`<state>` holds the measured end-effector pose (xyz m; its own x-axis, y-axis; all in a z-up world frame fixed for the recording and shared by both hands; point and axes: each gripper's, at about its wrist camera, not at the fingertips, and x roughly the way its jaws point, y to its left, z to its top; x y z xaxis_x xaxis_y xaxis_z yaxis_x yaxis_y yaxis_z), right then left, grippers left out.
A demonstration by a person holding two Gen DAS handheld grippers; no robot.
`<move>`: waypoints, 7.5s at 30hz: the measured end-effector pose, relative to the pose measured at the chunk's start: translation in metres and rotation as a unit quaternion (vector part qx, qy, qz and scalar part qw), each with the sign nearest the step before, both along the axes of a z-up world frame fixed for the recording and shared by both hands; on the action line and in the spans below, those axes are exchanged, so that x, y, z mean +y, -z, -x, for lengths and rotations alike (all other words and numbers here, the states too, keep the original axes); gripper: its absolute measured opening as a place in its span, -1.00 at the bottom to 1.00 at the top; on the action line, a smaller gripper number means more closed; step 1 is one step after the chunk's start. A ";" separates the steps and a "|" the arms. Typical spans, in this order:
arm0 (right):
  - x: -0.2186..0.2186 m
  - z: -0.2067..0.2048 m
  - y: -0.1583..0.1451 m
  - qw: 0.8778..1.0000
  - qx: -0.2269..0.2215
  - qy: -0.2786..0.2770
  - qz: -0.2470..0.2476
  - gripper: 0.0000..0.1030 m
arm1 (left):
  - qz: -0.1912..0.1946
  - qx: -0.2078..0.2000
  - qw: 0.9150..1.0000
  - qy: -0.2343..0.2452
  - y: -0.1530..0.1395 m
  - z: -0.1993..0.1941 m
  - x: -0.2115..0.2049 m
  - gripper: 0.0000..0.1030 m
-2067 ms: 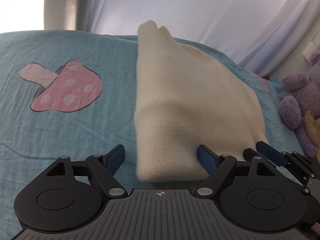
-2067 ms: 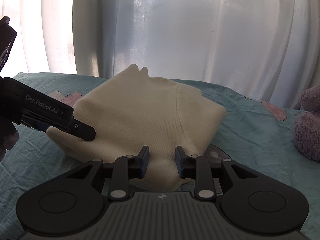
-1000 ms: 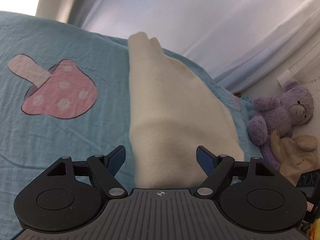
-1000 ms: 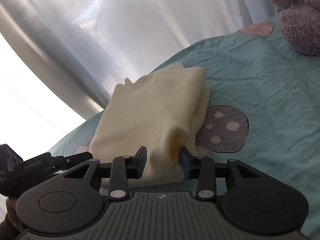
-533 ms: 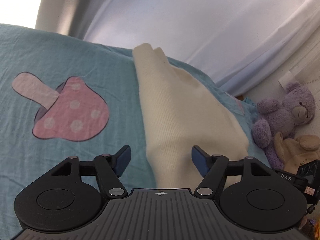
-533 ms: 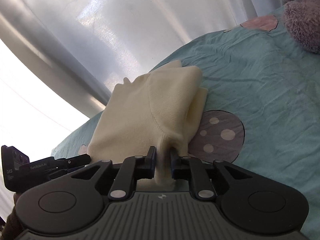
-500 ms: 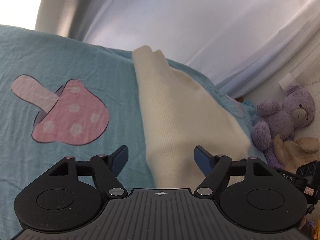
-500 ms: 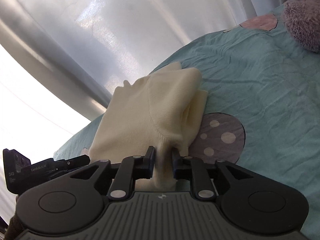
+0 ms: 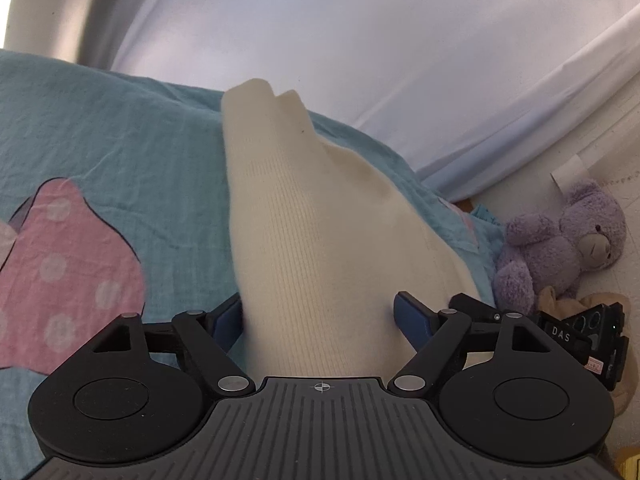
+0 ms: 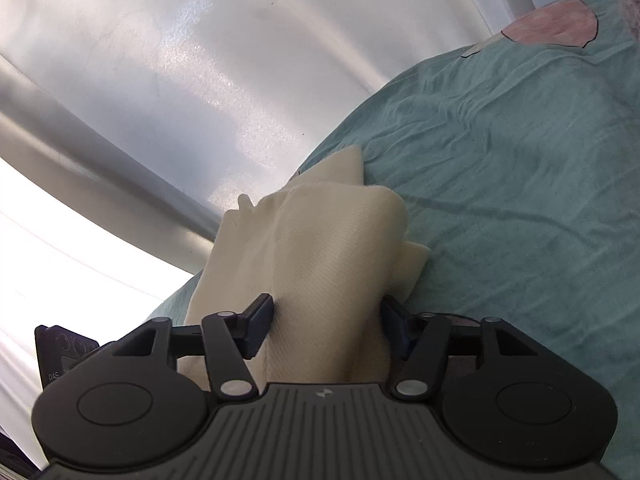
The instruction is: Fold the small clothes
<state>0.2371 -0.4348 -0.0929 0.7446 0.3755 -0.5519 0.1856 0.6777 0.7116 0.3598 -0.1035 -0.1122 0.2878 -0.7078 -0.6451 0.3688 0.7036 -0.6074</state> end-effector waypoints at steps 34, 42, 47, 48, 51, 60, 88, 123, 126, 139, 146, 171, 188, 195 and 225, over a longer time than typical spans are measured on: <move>0.093 -0.034 -0.052 0.989 -0.053 -0.139 0.025 -0.05 | -0.067 -0.086 0.991 -0.081 -0.050 0.058 0.077 -0.04; 0.100 -0.023 -0.079 0.980 -0.056 -0.065 0.181 0.07 | -0.091 -0.127 0.972 -0.177 -0.064 0.061 0.109 0.26; 0.145 -0.047 -0.092 0.970 -0.085 -0.075 0.216 -0.19 | -0.078 -0.141 0.957 -0.243 -0.070 0.036 0.073 0.73; 0.156 -0.057 -0.088 0.970 -0.082 -0.078 0.217 -0.20 | -0.090 -0.149 0.954 -0.245 -0.068 0.028 0.062 0.74; 0.188 -0.073 -0.067 0.957 -0.083 -0.076 0.267 -0.20 | -0.137 -0.157 0.943 -0.261 -0.051 0.014 0.046 0.75; 0.195 -0.067 -0.024 0.926 -0.088 -0.055 0.363 -0.18 | -0.183 -0.139 0.934 -0.272 -0.010 0.011 0.056 0.62; 0.183 0.016 -0.040 0.923 -0.051 -0.088 0.371 0.47 | -0.165 -0.078 0.968 -0.175 -0.026 0.114 0.070 1.00; 0.194 0.136 -0.080 0.924 -0.004 -0.037 0.381 0.92 | -0.251 -0.097 0.956 -0.115 -0.048 0.200 0.064 1.00; 0.190 0.152 -0.093 0.933 -0.040 -0.002 0.358 0.92 | -0.241 -0.091 0.959 -0.115 -0.052 0.212 0.065 1.00; 0.199 0.182 -0.090 0.960 0.022 -0.015 0.279 0.92 | -0.274 -0.089 0.953 -0.094 -0.054 0.242 0.060 1.00; 0.228 0.194 -0.089 0.934 0.055 -0.072 0.346 0.92 | -0.304 -0.076 0.943 -0.114 -0.054 0.245 0.073 1.00; 0.247 0.126 -0.112 0.902 0.183 -0.125 0.372 0.92 | -0.348 -0.089 0.925 -0.127 -0.087 0.223 0.079 1.00; 0.241 0.095 -0.110 0.890 0.194 -0.117 0.396 0.92 | -0.352 -0.059 0.928 -0.109 -0.078 0.197 0.062 1.00; 0.236 0.089 -0.107 0.891 0.199 -0.117 0.392 0.92 | -0.354 -0.050 0.928 -0.103 -0.072 0.191 0.056 1.00; 0.230 0.090 -0.107 0.889 0.194 -0.115 0.399 0.92 | -0.352 -0.045 0.930 -0.101 -0.071 0.189 0.052 1.00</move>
<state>0.1468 -0.2051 0.0139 0.3947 -0.1324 -0.9092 0.1026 0.9897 -0.0996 0.1705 -0.0513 -0.0414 0.4437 -0.0458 -0.8950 0.2124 0.9756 0.0554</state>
